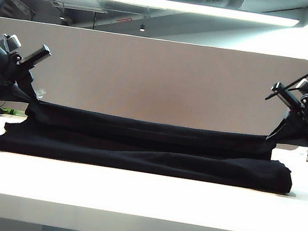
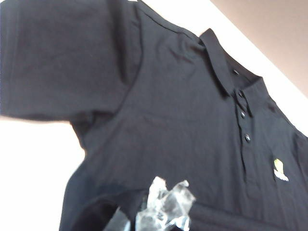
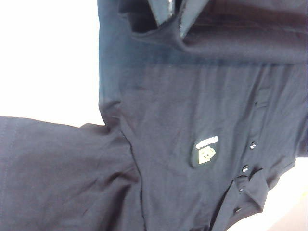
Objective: Fold the bottom side of the T-shirt horizontally towards the center, about one-third of the way, then fold the sleeve back towards the center, creating a straight line along the edge of the T-shirt, and finally fold the bottom of the T-shirt up towards the top, creating a neat rectangle.
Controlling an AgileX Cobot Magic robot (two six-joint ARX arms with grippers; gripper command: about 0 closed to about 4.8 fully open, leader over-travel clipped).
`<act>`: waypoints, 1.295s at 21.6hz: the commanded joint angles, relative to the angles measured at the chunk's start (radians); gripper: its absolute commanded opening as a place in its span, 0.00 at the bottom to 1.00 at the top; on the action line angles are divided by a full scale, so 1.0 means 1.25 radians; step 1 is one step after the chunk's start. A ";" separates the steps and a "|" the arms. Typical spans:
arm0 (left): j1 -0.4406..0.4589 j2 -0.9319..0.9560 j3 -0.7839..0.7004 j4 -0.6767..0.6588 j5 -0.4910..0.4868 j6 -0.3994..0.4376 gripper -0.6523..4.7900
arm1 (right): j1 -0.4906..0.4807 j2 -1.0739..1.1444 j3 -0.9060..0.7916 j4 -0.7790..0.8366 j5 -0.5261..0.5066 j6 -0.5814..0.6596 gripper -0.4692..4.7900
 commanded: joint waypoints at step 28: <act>0.149 0.075 0.118 -0.062 0.079 0.139 0.69 | -0.069 0.015 0.131 -0.045 0.020 -0.086 0.83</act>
